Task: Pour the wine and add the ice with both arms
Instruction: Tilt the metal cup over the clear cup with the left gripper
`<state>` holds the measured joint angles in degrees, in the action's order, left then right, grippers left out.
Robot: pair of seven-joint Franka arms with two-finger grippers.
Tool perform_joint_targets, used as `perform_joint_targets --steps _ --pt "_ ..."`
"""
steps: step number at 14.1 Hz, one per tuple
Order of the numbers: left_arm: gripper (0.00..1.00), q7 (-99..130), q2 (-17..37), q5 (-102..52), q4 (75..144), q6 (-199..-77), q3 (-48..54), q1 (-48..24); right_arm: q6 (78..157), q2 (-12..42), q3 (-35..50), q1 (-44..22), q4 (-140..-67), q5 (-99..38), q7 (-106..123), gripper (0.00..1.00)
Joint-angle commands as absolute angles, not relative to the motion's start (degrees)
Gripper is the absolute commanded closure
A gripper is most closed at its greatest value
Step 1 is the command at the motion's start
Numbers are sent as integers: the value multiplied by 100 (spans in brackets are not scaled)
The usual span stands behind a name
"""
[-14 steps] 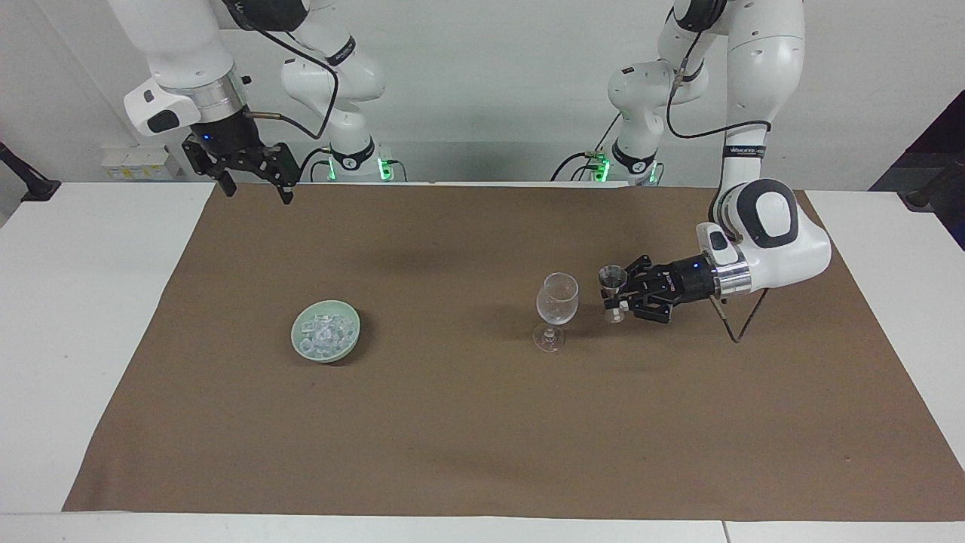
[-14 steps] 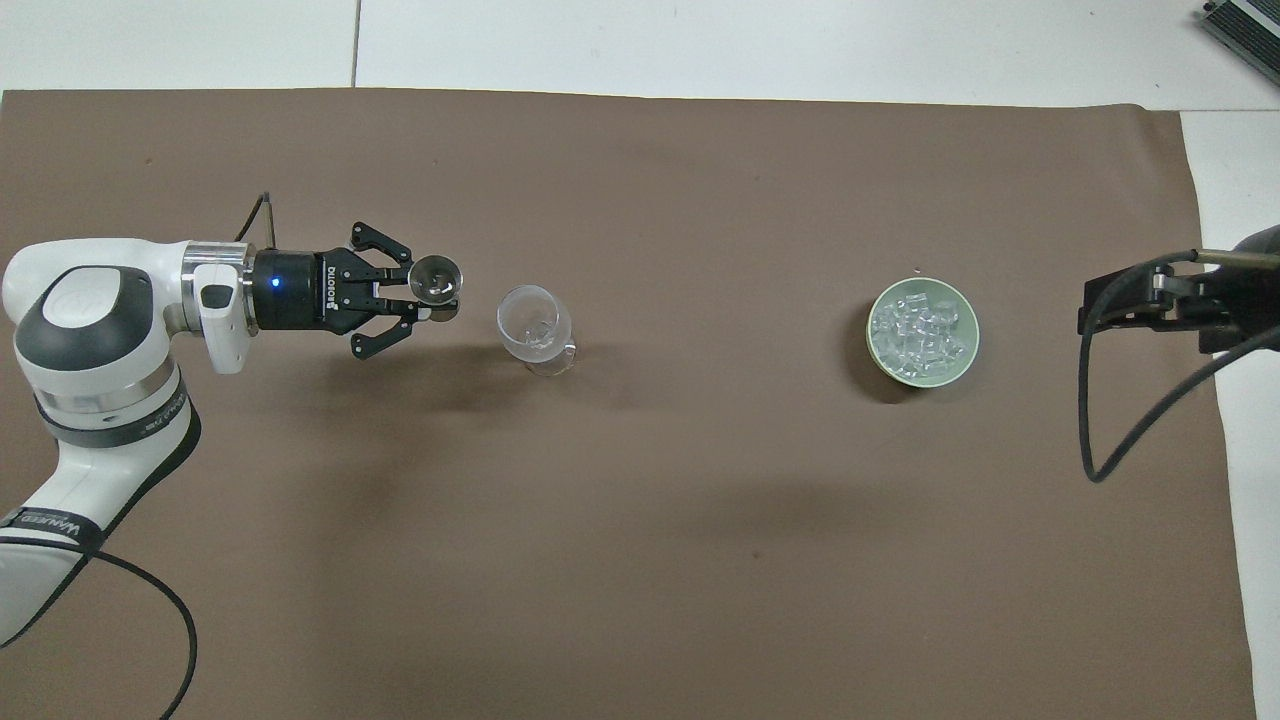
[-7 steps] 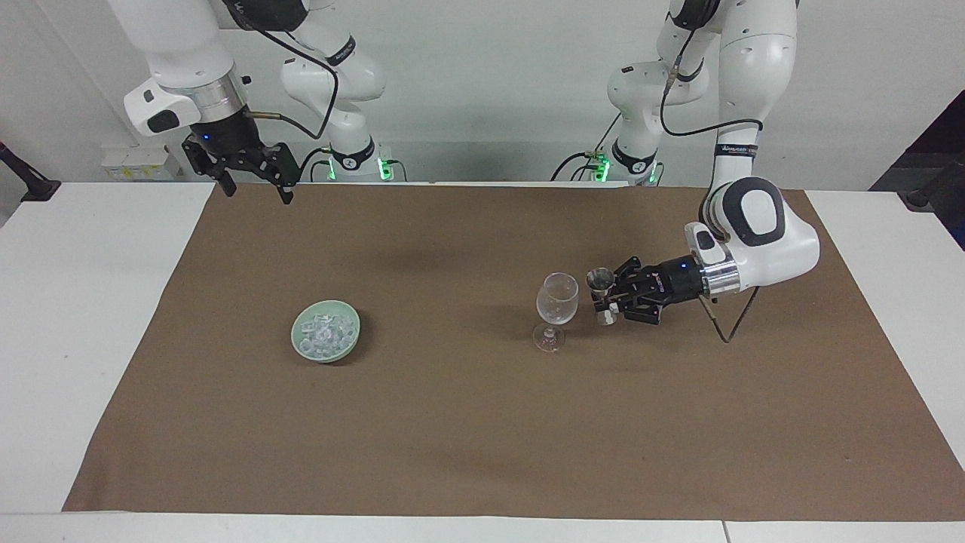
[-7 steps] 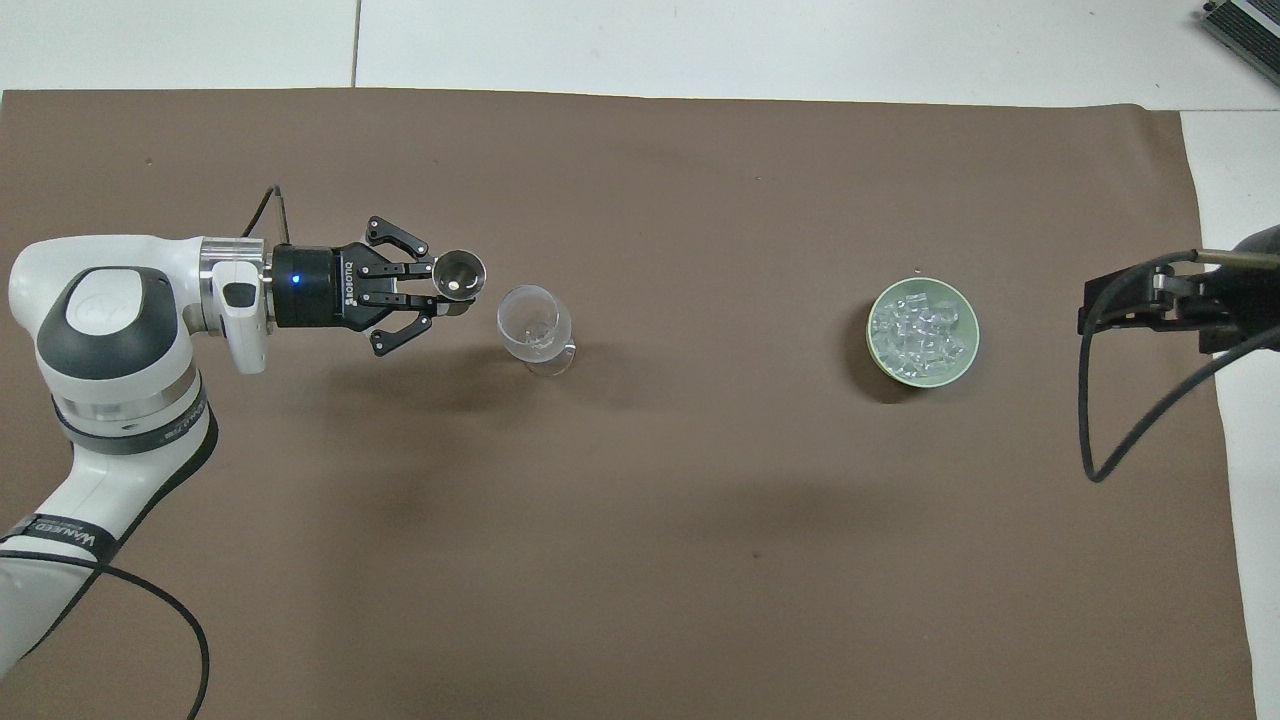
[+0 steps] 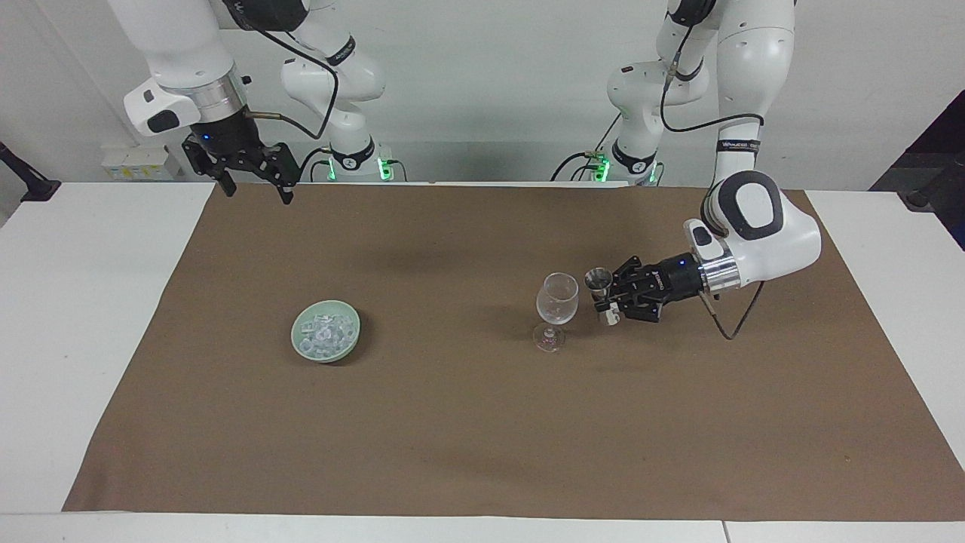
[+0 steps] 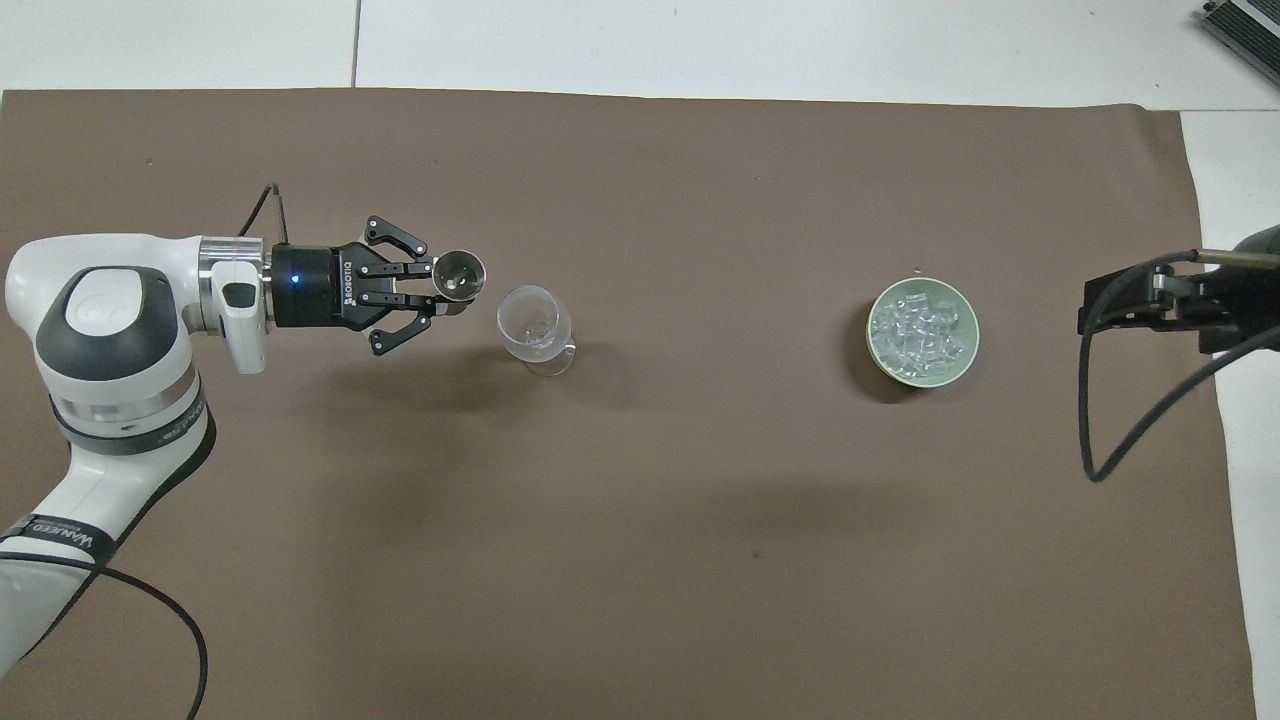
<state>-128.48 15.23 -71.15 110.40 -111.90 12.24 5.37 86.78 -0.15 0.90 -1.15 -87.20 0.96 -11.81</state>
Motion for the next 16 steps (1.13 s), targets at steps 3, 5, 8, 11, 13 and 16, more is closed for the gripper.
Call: perform_joint_targets --steps 3,5,8,11,13,16 --pt "100 -12779 1248 -7032 11224 -11460 1107 325 8640 -44 79 -70 -8727 0 -1072 0" --pt "100 -12692 1204 -6953 11224 -11479 1099 325 8640 -35 79 -70 -8719 -9 -1072 0" --pt "100 -12385 1081 -6611 11224 -11610 1107 273 8640 -44 79 -70 -8719 0 -1072 0" --pt "100 -12165 1037 -6425 11197 -11689 1107 237 8640 -35 79 -70 -8719 0 -1072 0" --pt "100 -11945 1002 -6399 11180 -11725 1099 123 8640 -44 79 -70 -8719 0 -1072 0" --pt "100 -11796 958 -6276 11188 -11891 1099 36 8640 -35 79 -70 -8719 0 -1072 0"
